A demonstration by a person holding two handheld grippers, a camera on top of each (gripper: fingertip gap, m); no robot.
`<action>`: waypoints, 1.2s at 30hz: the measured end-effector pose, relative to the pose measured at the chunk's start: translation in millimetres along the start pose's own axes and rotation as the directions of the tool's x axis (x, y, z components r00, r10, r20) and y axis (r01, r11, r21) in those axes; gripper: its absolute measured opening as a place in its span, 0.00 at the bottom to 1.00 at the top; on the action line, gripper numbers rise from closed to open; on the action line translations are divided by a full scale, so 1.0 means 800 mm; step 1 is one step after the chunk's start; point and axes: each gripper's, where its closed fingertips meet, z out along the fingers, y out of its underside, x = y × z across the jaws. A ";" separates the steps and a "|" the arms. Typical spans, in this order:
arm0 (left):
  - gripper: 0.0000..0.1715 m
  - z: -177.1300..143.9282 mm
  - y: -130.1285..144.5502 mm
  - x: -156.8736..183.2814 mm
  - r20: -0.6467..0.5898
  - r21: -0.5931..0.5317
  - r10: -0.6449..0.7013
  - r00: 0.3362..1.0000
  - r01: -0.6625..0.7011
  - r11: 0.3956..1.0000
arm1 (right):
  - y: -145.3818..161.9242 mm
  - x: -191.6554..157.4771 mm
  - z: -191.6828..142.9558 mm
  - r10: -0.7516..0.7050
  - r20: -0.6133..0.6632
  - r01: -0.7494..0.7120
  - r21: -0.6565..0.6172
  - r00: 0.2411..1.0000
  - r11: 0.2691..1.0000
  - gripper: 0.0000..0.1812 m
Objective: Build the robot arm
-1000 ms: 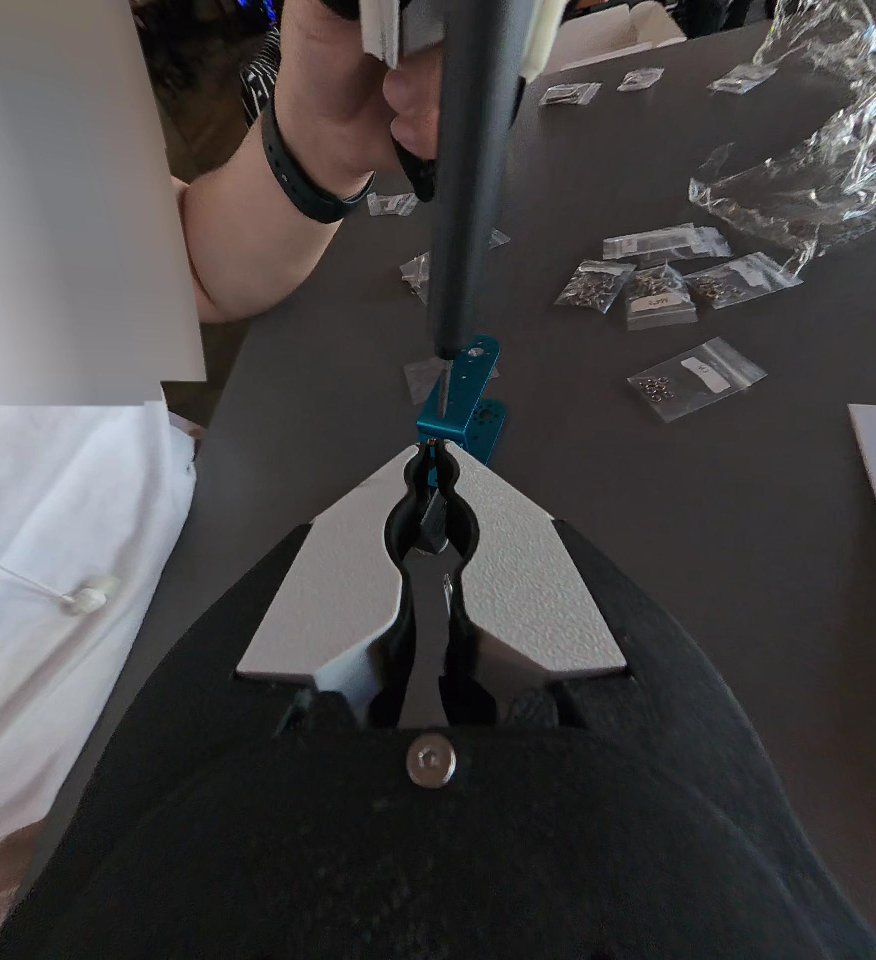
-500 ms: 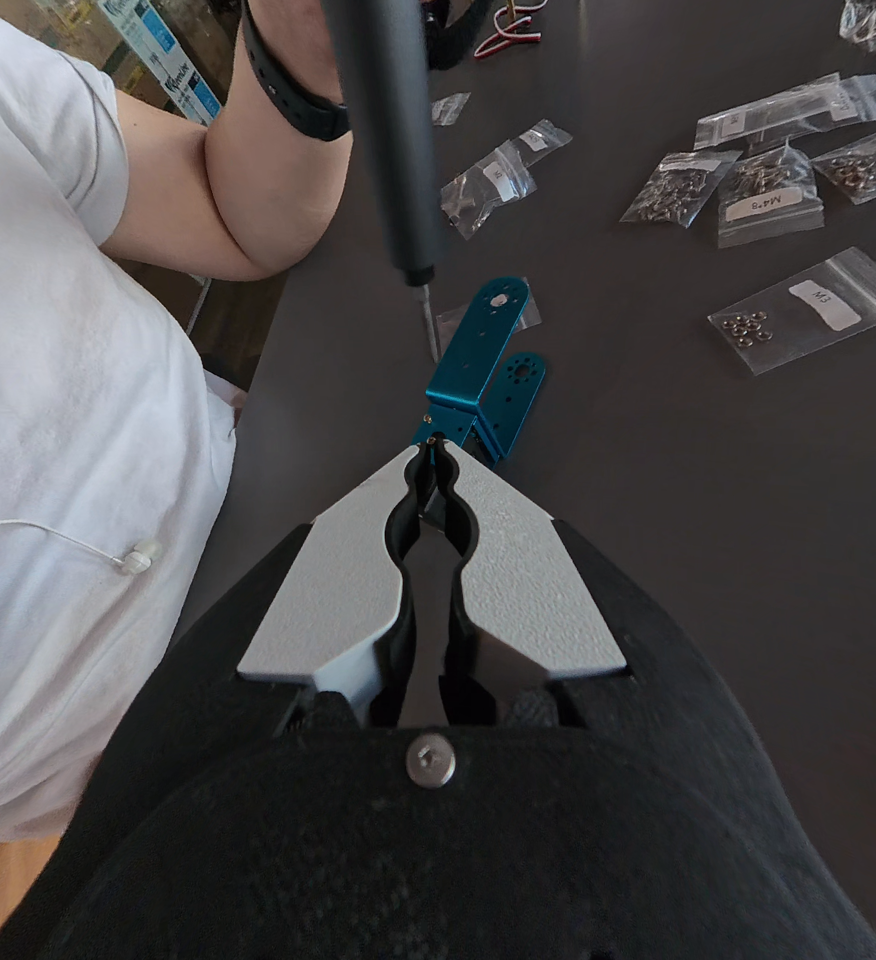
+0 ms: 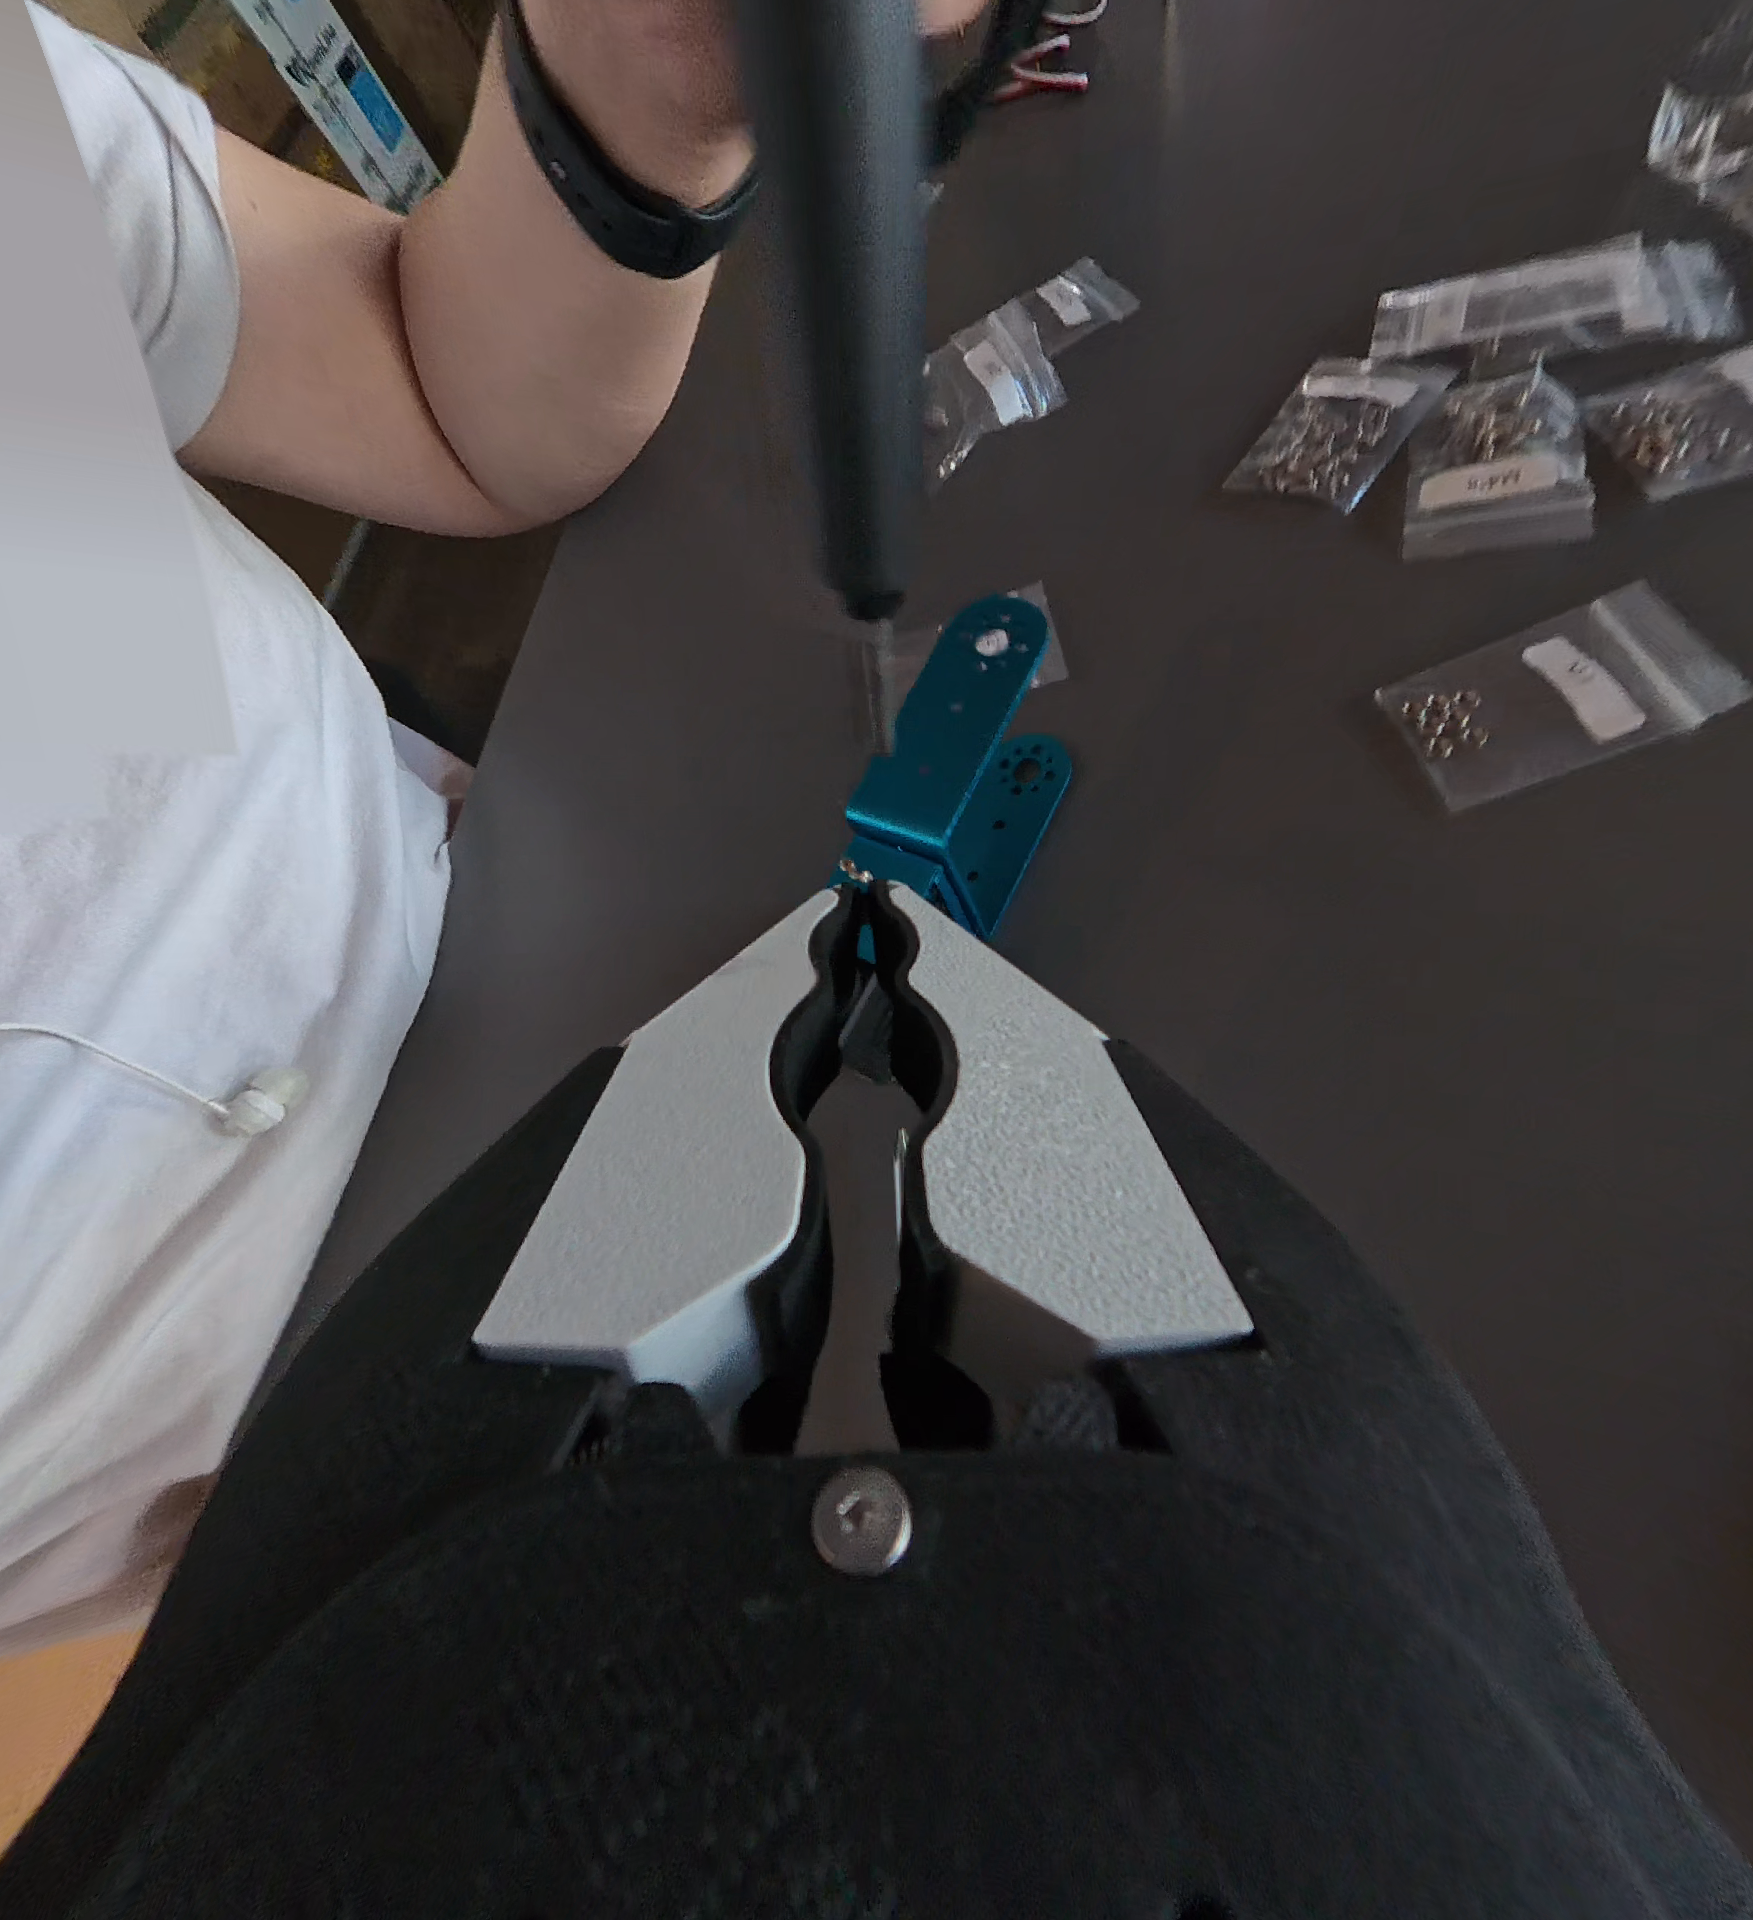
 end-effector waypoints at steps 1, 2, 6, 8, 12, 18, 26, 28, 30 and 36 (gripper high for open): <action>0.09 -0.001 0.000 -0.002 0.007 -0.001 0.002 1.000 -0.002 1.000 | -0.004 -0.006 0.001 -0.055 -0.015 0.055 0.003 0.998 0.999 0.01; 0.09 -0.003 -0.001 -0.004 0.014 0.001 0.003 1.000 -0.003 1.000 | -0.006 -0.010 0.003 -0.121 -0.043 0.121 -0.010 0.992 0.993 0.01; 0.09 -0.008 -0.004 -0.008 0.017 0.009 -0.009 1.000 0.009 1.000 | -0.001 -0.003 0.008 -0.194 -0.131 0.180 -0.106 0.972 0.978 0.04; 0.09 -0.007 0.000 -0.009 0.019 -0.003 -0.015 1.000 0.016 1.000 | -0.004 0.003 0.007 -0.135 -0.124 0.128 -0.062 0.983 0.990 0.04; 0.09 0.006 0.020 -0.011 0.023 -0.069 -0.057 0.998 0.058 0.996 | -0.030 0.003 -0.019 -0.028 -0.128 0.042 0.106 0.991 0.993 0.11; 0.09 0.019 0.039 -0.017 0.024 -0.104 -0.112 0.993 0.114 0.988 | -0.053 0.018 -0.043 0.131 -0.198 -0.066 0.304 0.971 0.950 0.13; 0.09 0.024 0.047 -0.020 0.019 -0.117 -0.135 0.991 0.136 0.984 | -0.052 0.011 -0.023 0.184 -0.116 -0.131 0.363 0.976 0.923 0.11; 0.09 0.024 0.048 -0.021 0.019 -0.117 -0.139 0.990 0.140 0.983 | -0.052 0.013 -0.023 0.184 -0.122 -0.128 0.366 0.975 0.922 0.09; 0.09 0.025 0.049 -0.021 0.019 -0.119 -0.138 0.990 0.139 0.983 | -0.053 0.013 -0.024 0.181 -0.124 -0.124 0.371 0.976 0.920 0.09; 0.09 0.026 0.051 -0.020 0.015 -0.128 -0.139 0.990 0.140 0.982 | -0.052 0.011 -0.024 0.182 -0.115 -0.127 0.373 0.977 0.919 0.09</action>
